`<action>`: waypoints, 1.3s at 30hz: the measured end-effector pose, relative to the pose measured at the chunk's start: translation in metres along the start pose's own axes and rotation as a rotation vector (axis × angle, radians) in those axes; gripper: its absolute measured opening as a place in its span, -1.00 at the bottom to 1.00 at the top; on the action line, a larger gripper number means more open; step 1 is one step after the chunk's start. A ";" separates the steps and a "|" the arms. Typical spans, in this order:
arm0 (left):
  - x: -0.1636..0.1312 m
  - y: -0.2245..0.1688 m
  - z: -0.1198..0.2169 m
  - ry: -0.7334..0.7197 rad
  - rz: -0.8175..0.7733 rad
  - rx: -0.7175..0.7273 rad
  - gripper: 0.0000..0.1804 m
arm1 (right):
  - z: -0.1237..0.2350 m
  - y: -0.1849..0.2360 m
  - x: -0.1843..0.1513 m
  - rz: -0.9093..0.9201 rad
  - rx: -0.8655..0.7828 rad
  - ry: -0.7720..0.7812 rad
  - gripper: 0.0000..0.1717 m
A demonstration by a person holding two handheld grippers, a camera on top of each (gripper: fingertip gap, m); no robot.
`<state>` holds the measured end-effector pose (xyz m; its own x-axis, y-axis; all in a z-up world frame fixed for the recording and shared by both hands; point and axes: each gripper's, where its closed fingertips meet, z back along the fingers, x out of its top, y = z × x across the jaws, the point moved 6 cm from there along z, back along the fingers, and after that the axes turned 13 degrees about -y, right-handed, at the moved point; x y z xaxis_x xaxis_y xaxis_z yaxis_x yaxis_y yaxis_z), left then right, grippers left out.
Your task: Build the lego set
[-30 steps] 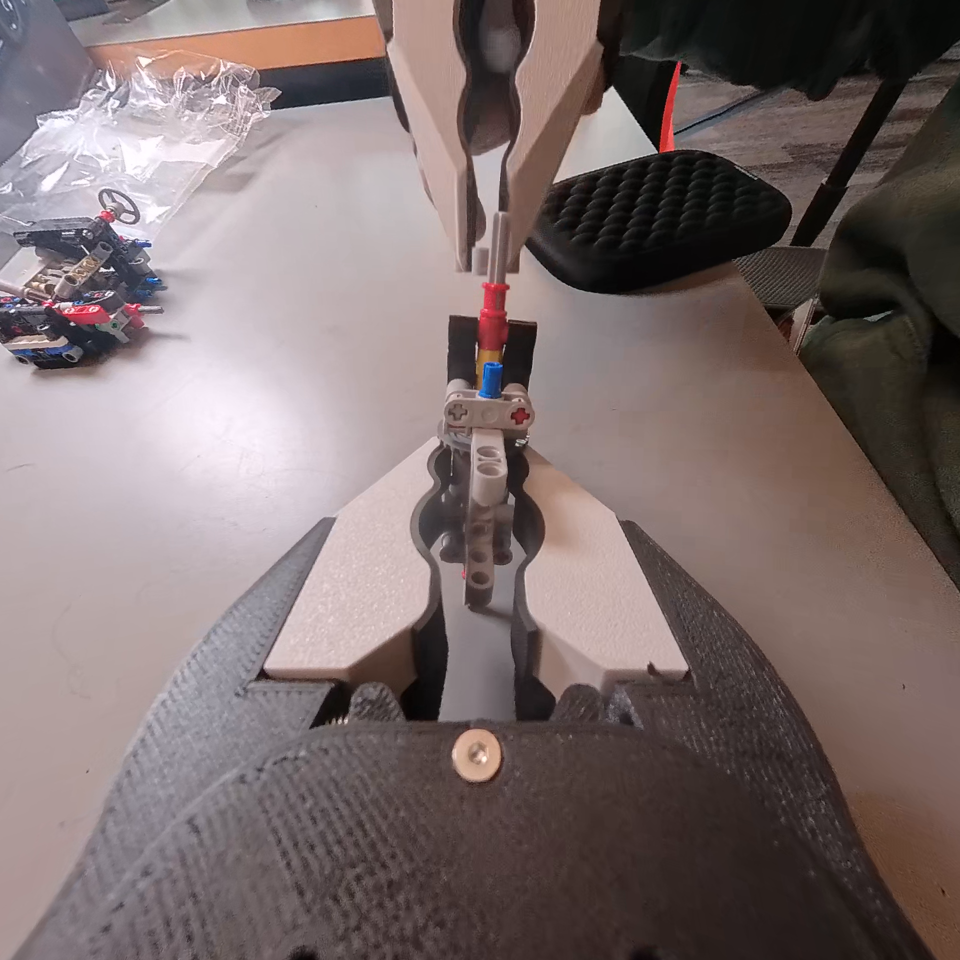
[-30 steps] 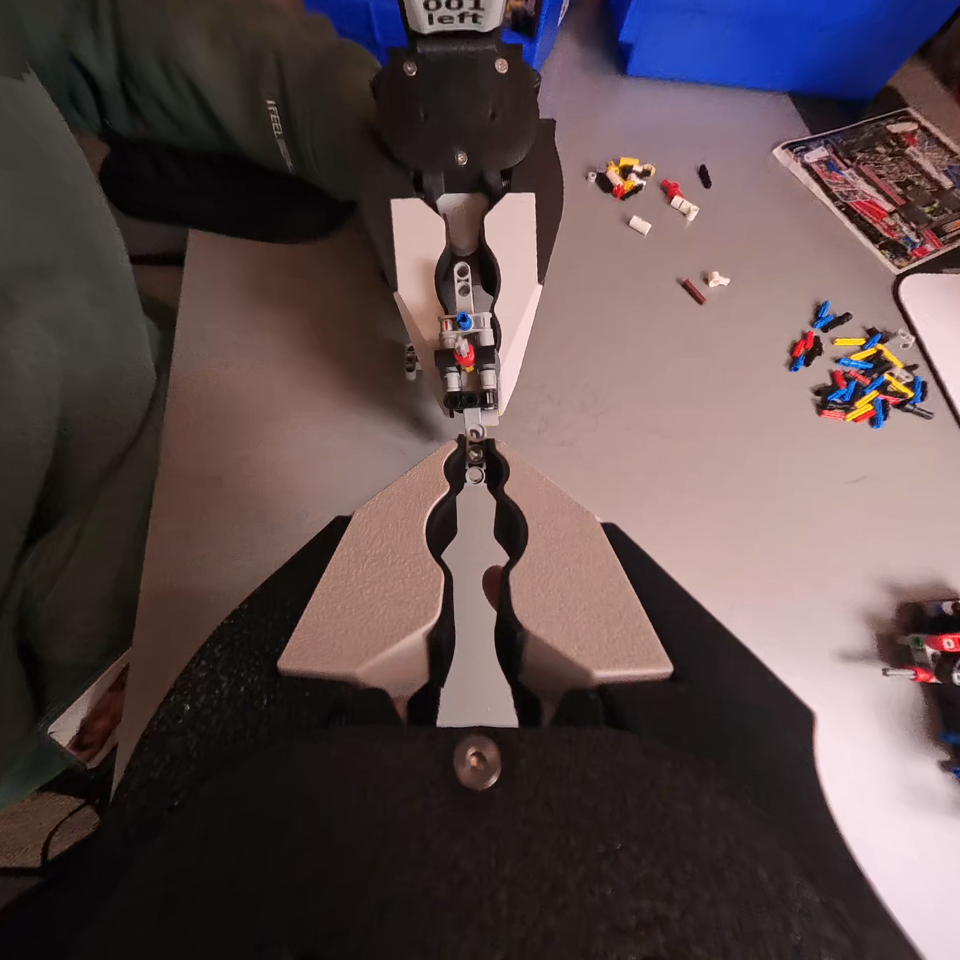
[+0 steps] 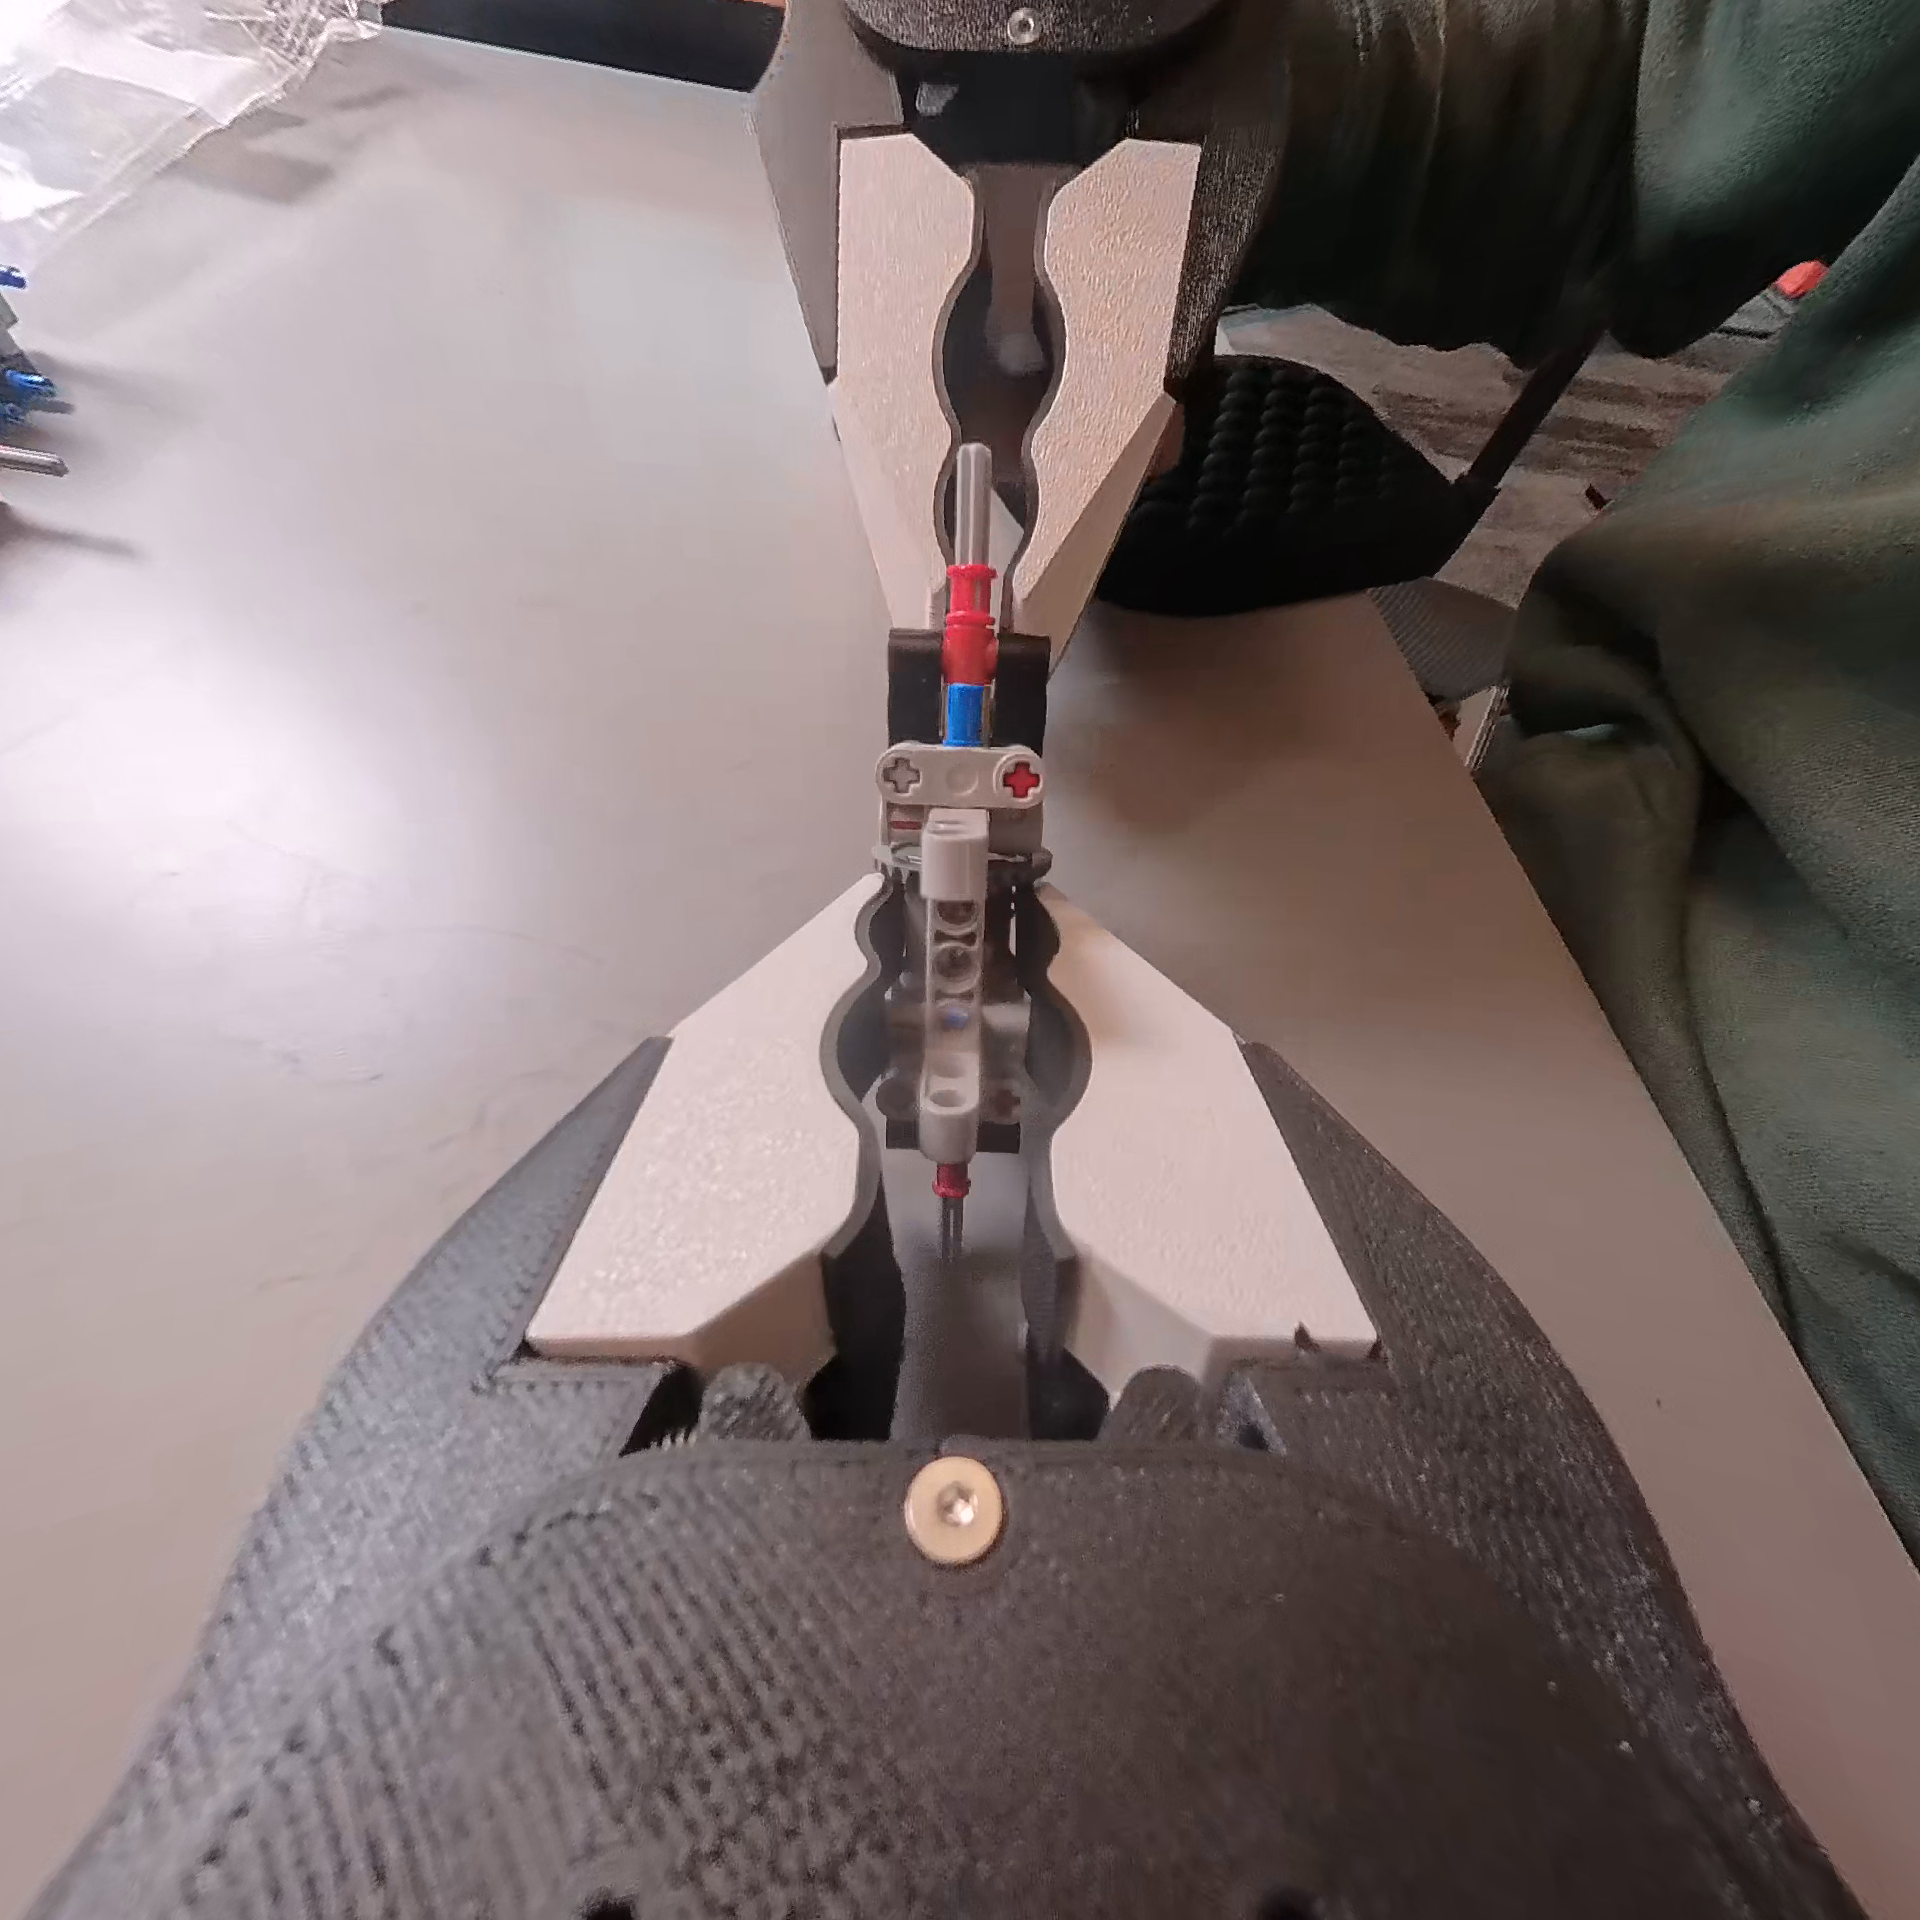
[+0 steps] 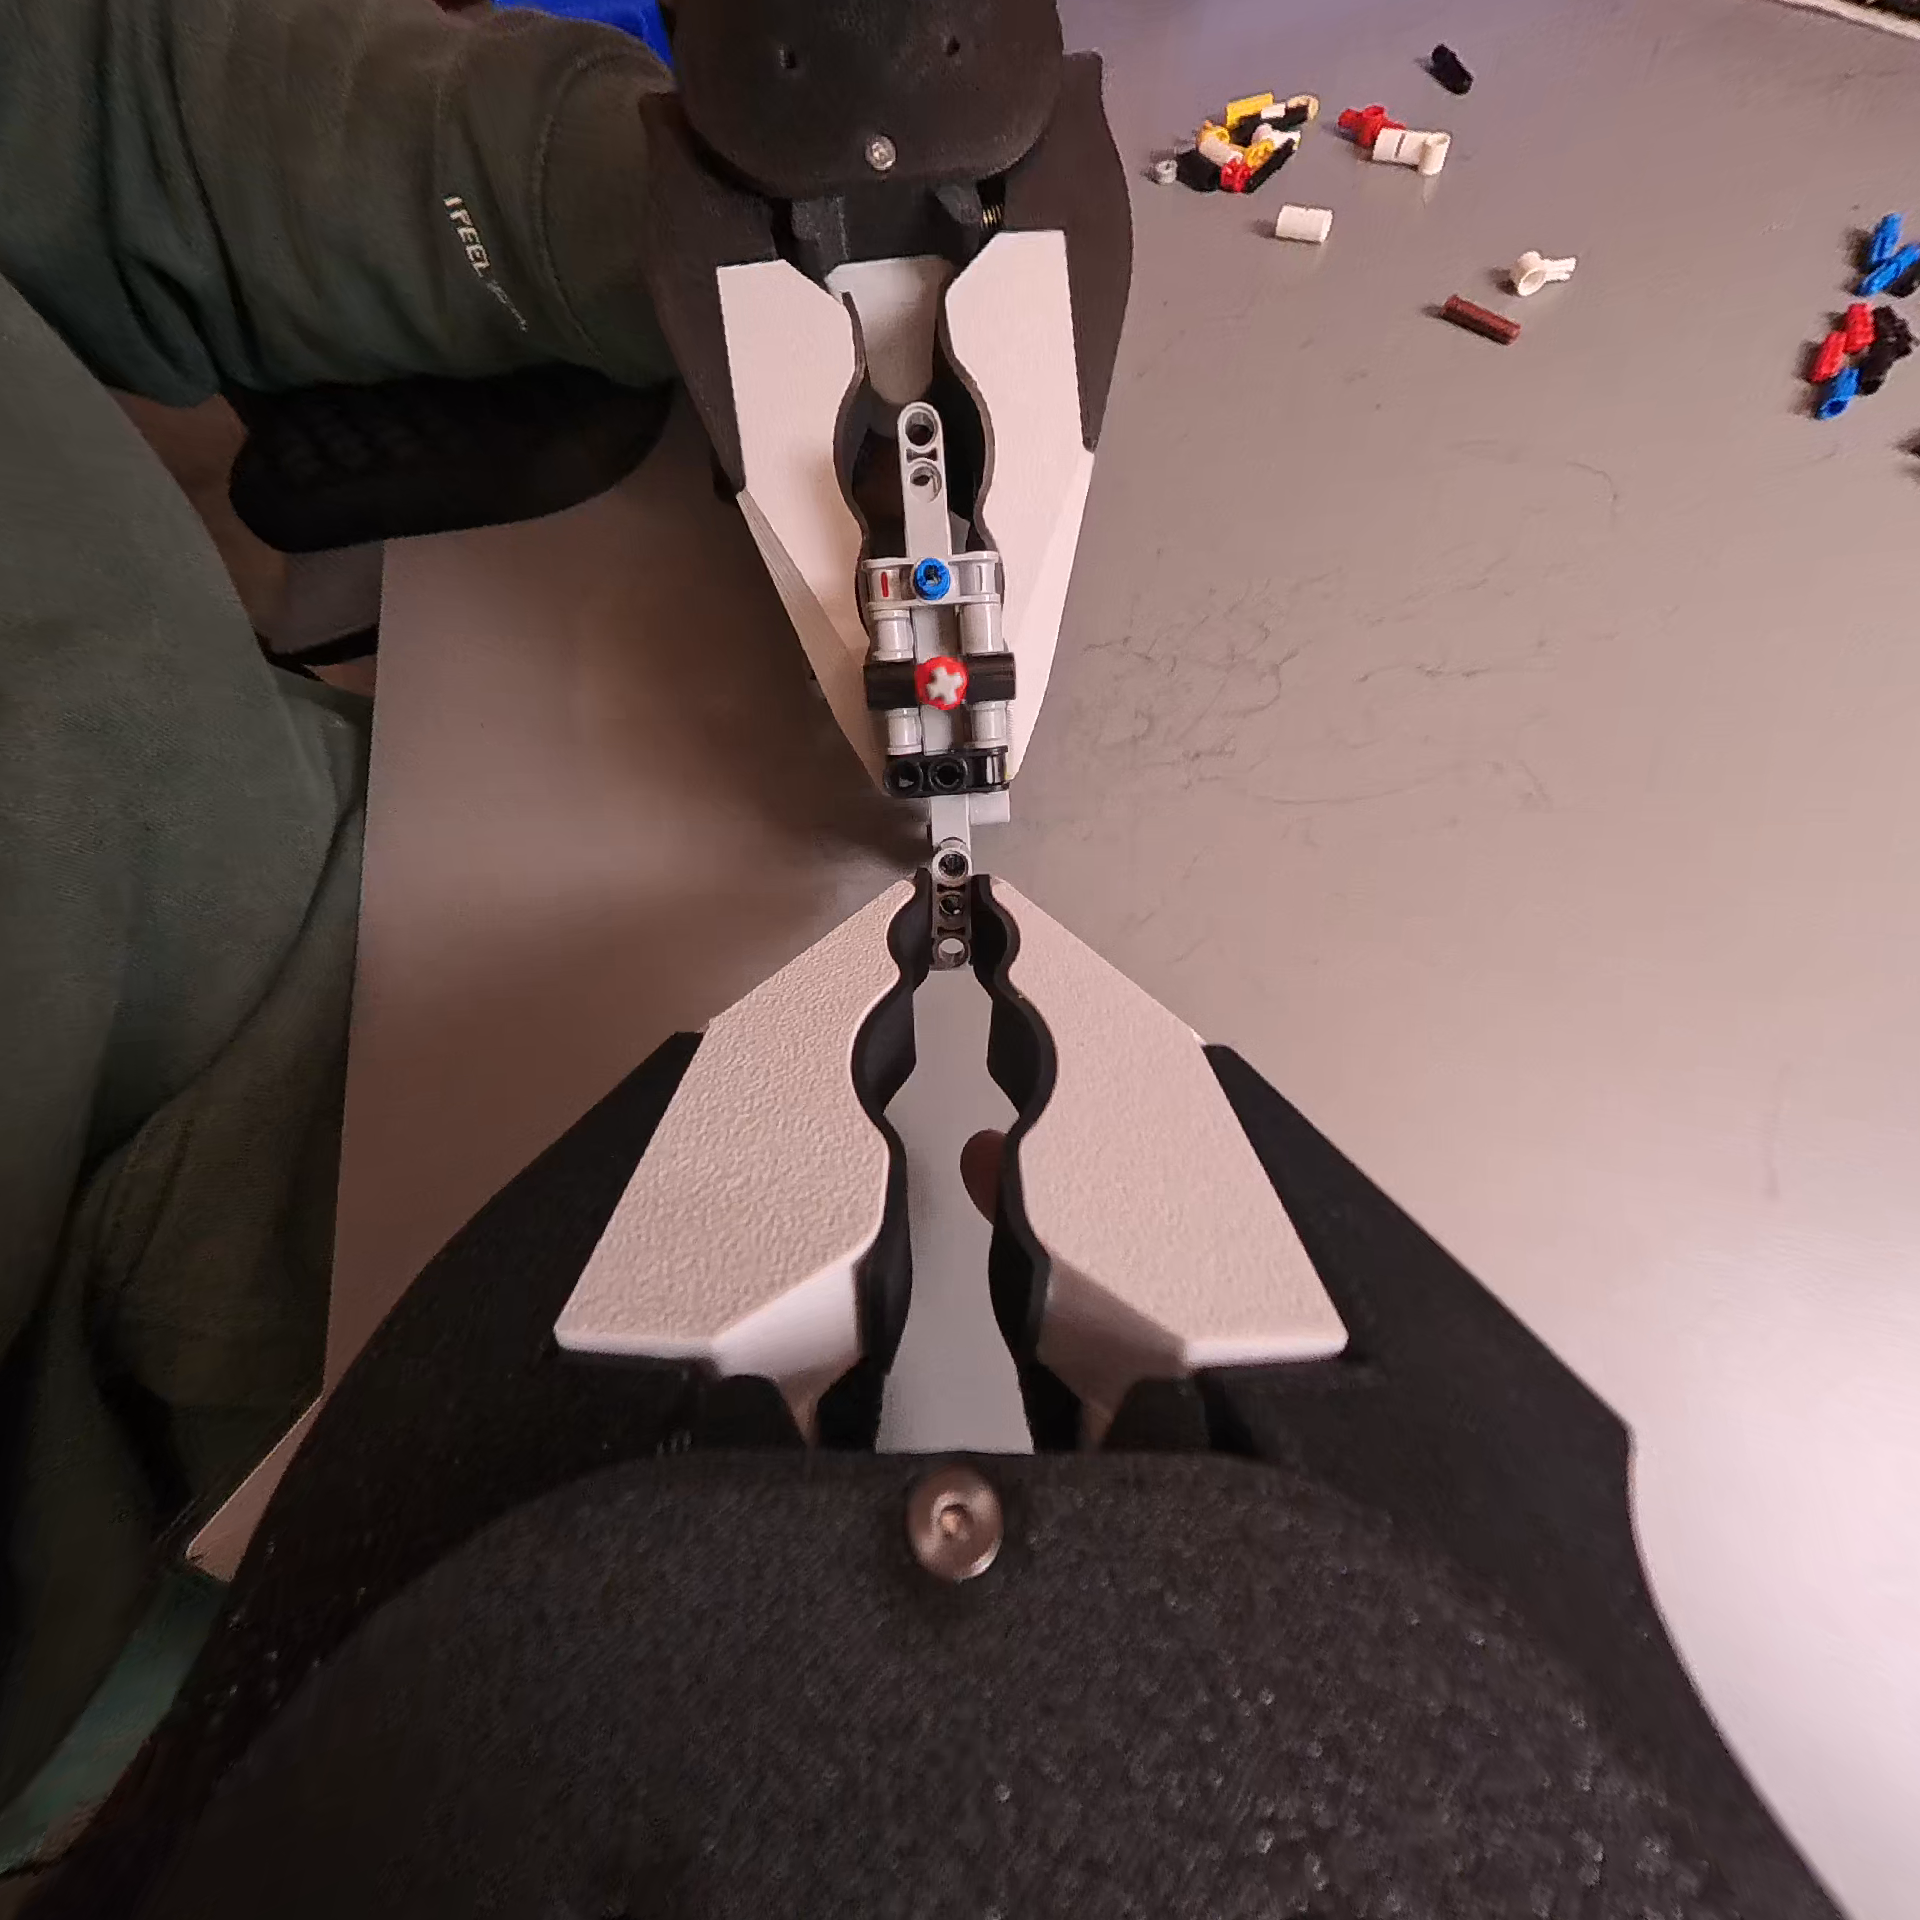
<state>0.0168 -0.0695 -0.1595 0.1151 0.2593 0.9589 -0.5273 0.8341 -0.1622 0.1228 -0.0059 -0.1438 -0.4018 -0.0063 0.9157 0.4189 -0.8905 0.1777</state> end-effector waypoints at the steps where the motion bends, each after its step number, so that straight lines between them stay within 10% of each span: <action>1: 0.000 0.000 0.000 0.005 -0.007 0.006 -0.78 | 0.000 0.000 -0.002 -0.010 -0.001 -0.008 -0.93; 39: 0.023 -0.012 0.013 -0.131 -0.052 -0.034 -0.83 | -0.001 0.019 0.011 0.088 -0.034 -0.158 -0.93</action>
<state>0.0152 -0.0799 -0.1329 0.0297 0.1510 0.9881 -0.4941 0.8615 -0.1168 0.1260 -0.0235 -0.1305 -0.2307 -0.0154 0.9729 0.4179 -0.9045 0.0848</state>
